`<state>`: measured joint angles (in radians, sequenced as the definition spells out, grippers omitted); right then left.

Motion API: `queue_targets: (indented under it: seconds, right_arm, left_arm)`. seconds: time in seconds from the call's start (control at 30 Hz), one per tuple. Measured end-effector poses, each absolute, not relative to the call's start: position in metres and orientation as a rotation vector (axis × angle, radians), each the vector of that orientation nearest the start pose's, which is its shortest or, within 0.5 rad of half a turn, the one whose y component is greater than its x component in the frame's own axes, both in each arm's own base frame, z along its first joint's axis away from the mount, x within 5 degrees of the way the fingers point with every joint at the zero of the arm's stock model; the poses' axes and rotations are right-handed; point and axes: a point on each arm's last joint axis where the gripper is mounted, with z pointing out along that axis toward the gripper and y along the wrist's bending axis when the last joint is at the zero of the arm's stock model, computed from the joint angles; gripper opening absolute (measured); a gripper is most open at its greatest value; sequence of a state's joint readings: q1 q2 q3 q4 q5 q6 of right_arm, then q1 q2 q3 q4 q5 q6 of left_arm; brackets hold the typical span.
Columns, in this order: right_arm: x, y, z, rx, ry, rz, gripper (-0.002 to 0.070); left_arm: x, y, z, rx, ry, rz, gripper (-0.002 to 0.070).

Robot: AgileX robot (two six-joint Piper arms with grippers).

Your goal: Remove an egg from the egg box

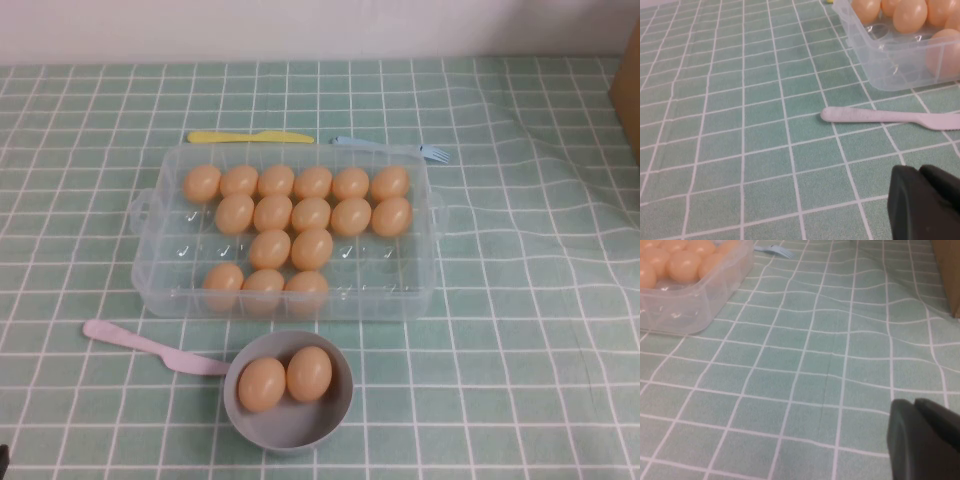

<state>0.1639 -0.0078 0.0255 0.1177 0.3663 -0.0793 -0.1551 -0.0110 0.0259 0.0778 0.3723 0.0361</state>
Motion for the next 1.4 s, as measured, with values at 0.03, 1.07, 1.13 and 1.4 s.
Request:
queue_targets:
  seconds: [0.03,1.07,1.13,1.4]
  right_arm:
    - [0.052,0.012,0.172,-0.153,1.862,0.174,-0.0017]
    - [0.052,0.012,0.172,-0.153,1.862,0.174,-0.0017]
    - [0.052,0.012,0.172,-0.153,1.862,0.174,-0.0017]
    - [0.052,0.012,0.172,-0.153,1.862,0.174,-0.0017]
  left_arm:
    - [0.052,-0.006,0.172,0.226,1.856,-0.006,-0.0005]
    - [0.054,-0.013,0.187,-0.191,1.711,-0.473,-0.0005]
    - [0.055,-0.013,0.190,-0.265,1.668,-0.549,-0.0005]
    - [0.055,-0.013,0.193,-0.320,1.629,-0.606,-0.0005]
